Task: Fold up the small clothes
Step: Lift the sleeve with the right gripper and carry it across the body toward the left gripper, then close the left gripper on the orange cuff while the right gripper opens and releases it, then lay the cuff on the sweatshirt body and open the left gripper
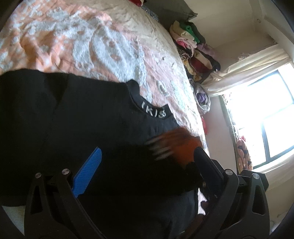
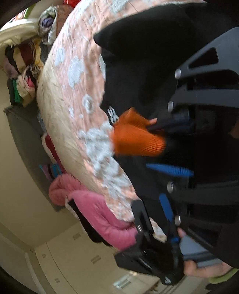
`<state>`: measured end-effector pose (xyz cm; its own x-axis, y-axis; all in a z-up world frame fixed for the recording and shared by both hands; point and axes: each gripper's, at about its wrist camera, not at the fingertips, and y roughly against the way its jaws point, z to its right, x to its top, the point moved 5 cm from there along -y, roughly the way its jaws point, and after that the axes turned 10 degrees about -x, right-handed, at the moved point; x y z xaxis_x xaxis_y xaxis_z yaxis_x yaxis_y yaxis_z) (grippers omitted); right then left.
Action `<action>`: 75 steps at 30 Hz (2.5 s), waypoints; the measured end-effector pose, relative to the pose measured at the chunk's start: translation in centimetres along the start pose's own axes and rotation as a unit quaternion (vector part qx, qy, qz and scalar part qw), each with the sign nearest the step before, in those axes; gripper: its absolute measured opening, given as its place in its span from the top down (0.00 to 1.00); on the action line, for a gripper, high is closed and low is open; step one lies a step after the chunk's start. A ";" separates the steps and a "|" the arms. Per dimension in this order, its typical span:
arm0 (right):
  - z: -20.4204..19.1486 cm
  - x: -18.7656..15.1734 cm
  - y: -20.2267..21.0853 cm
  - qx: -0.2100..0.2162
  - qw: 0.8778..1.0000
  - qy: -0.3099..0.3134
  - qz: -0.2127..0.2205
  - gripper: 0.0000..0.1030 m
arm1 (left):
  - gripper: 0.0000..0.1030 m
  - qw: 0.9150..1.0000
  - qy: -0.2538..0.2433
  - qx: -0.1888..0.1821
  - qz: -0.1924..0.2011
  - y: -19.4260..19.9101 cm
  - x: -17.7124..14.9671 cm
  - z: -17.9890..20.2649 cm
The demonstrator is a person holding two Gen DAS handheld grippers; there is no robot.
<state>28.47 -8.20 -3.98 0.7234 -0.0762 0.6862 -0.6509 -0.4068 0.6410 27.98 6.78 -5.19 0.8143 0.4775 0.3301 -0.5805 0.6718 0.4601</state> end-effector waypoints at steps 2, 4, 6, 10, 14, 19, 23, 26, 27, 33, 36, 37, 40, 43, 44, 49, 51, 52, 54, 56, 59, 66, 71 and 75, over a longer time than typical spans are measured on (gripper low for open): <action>-0.9 -0.6 0.5 0.011 1.000 0.022 -0.003 0.50 | 0.09 1.000 0.000 -0.002 -0.010 -0.6 -0.3 -0.2; -1.3 -1.2 1.1 0.016 0.999 0.037 -0.003 0.47 | 0.09 1.000 0.000 -0.001 -0.017 -1.0 -0.6 -0.2; -1.1 -1.6 2.0 0.021 0.999 0.036 -0.003 0.45 | 0.09 1.000 -0.002 -0.001 -0.021 -1.3 -0.8 -0.3; 1.1 -1.8 3.7 0.011 1.000 0.009 0.006 0.43 | 0.11 0.998 -0.019 0.050 -0.029 -2.0 -1.5 -0.9; 4.1 -1.8 5.2 -0.005 0.999 -0.030 0.014 0.41 | 0.34 0.995 -0.035 0.081 -0.039 -2.3 -2.3 -1.5; 6.3 -2.1 6.2 -0.016 0.998 -0.056 0.018 0.41 | 0.90 0.991 -0.076 0.101 -0.042 -3.0 -3.1 -0.9; 7.8 -1.7 7.3 -0.032 0.997 -0.063 0.031 0.41 | 0.95 0.991 -0.109 0.073 -0.018 -2.2 -2.8 1.4; 8.7 -1.5 7.7 -0.047 0.996 -0.069 0.038 0.41 | 0.95 0.988 -0.144 0.059 0.012 -0.2 -2.4 4.0; 8.9 -1.4 7.8 -0.052 0.995 -0.070 0.040 0.41 | 0.95 0.986 -0.153 0.060 0.021 0.4 -2.3 4.5; 10.3 -1.5 7.6 -0.091 0.992 -0.072 0.040 0.41 | 0.95 0.983 -0.159 0.093 0.029 3.0 -1.6 4.0; 10.6 -1.5 6.6 -0.116 0.991 -0.064 0.028 0.41 | 0.94 0.985 -0.132 0.112 0.008 2.4 -1.7 1.4; 10.5 -1.6 6.2 -0.120 0.991 -0.060 0.024 0.41 | 0.94 0.985 -0.127 0.118 0.005 2.2 -1.8 0.9; 10.0 -1.6 5.3 -0.136 0.990 -0.041 0.014 0.41 | 0.91 0.981 -0.130 0.141 0.012 2.4 -1.5 0.6; 9.1 -1.6 4.2 -0.145 0.989 -0.015 0.006 0.41 | 0.86 0.973 -0.154 0.172 0.029 3.0 -1.4 1.1; 9.0 -1.6 3.9 -0.147 0.989 -0.010 0.003 0.41 | 0.86 0.971 -0.159 0.176 0.035 3.2 -1.3 1.3; 8.1 -1.7 2.3 -0.159 0.987 0.020 -0.017 0.37 | 0.77 0.968 -0.187 0.159 0.049 3.8 -1.8 2.9; 8.2 -1.9 1.6 -0.169 0.985 0.029 -0.030 0.36 | 0.76 0.968 -0.189 0.162 0.027 2.9 -2.5 2.4; 8.4 -2.1 1.2 -0.180 0.982 0.031 -0.038 0.36 | 0.76 0.969 -0.184 0.166 0.011 2.1 -2.9 1.7; 9.1 -2.5 0.6 -0.197 0.978 0.028 -0.054 0.36 | 0.75 0.969 -0.167 0.182 -0.020 0.8 -3.5 0.1; 9.8 -3.0 0.2 -0.201 0.977 0.020 -0.066 0.36 | 0.70 0.966 -0.151 0.205 -0.046 -0.2 -4.1 -1.9; 9.8 -3.3 0.4 -0.195 0.979 0.019 -0.059 0.36 | 0.53 0.970 -0.147 0.189 -0.033 0.5 -4.1 -1.4; 7.8 -2.9 3.6 -0.159 0.987 0.026 -0.004 0.19 | 0.36 0.964 -0.171 0.200 0.024 4.2 -4.4 -0.1; 5.2 -2.4 5.0 -0.146 0.988 0.055 0.019 0.08 | 0.10 0.963 -0.160 0.205 0.063 6.9 -4.5 -0.3; 2.9 -2.2 5.8 -0.133 0.988 0.077 0.033 0.05 | 0.09 0.958 -0.156 0.228 0.077 8.5 -4.7 -1.0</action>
<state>23.80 -12.99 -2.77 0.6477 0.0533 0.7601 -0.7473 -0.1502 0.6473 19.18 10.83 -3.67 0.7206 0.3103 0.6200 -0.6914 0.2557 0.6757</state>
